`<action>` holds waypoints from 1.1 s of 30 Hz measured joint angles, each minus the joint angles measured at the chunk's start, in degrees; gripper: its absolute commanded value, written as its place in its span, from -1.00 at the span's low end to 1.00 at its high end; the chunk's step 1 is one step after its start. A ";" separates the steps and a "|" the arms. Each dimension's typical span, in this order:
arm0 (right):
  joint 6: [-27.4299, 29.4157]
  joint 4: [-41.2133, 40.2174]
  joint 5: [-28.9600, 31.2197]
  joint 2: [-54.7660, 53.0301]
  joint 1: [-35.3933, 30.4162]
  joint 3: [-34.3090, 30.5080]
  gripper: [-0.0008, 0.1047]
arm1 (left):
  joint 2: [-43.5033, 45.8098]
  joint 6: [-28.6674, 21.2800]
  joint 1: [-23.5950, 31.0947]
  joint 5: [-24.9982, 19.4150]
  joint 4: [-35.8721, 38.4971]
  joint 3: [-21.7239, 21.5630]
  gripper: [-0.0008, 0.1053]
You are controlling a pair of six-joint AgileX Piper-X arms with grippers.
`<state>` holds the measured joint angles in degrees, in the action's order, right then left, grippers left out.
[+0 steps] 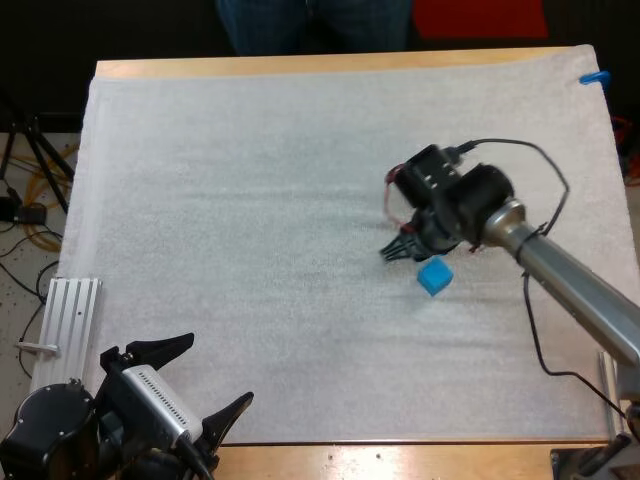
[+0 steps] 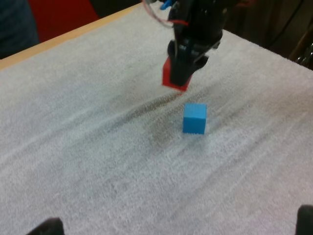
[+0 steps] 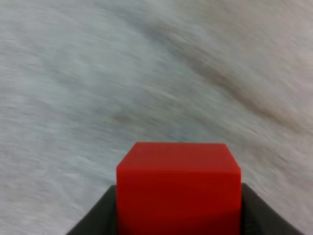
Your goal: Stack red cube on blue cube
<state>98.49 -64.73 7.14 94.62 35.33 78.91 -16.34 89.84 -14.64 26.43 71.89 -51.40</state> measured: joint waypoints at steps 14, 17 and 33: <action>0.00 1.11 -4.36 -0.45 -4.87 -5.53 -0.52 | 0.00 0.00 0.00 0.00 0.00 0.00 0.65; -0.71 2.04 -4.49 -0.47 -4.87 -7.31 -0.52 | 0.00 0.00 0.00 0.00 0.00 0.00 0.65; -0.77 7.24 -7.46 -0.47 -4.75 -10.06 -0.52 | 0.00 0.00 0.00 0.00 0.00 0.00 0.65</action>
<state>97.72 -57.48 -0.33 94.15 30.58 68.85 -16.34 89.84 -14.64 26.43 71.89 -51.40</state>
